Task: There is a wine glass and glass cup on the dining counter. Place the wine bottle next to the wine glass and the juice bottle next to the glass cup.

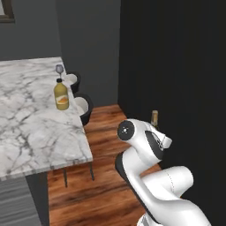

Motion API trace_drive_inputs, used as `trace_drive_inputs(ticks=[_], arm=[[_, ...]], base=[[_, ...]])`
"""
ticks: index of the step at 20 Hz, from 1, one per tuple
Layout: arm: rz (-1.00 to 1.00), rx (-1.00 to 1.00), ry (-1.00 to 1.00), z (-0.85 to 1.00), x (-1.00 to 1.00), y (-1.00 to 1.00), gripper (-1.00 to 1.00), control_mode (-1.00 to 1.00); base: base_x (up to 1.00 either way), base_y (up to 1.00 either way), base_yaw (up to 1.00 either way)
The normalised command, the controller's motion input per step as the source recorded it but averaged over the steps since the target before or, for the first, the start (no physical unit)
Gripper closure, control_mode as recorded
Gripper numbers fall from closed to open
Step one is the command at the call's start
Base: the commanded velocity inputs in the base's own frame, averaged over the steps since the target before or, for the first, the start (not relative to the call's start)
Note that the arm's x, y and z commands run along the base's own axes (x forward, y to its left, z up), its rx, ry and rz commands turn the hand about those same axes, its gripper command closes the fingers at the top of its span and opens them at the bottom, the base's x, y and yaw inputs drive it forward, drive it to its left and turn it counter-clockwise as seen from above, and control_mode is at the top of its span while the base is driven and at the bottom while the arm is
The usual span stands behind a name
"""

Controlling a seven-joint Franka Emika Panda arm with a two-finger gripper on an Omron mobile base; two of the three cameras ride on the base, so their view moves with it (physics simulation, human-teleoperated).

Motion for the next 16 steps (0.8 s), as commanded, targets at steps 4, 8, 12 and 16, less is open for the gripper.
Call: trace_drive_inputs(ticks=[4, 8, 12, 16], arm=[[0.0, 0.0, 0.0, 0.0, 0.0, 0.0, 1.0, 1.0], [0.0, 0.0, 0.0, 0.0, 0.0, 0.0, 1.0, 1.0], [0.0, 0.0, 0.0, 0.0, 0.0, 0.0, 1.0, 1.0], [0.0, 0.0, 0.0, 0.0, 0.0, 0.0, 1.0, 1.0]], base=[[0.41, -0.38, 0.26], [0.44, -0.38, 0.24], [0.5, -0.36, 0.22], [0.5, -0.39, 0.19]])
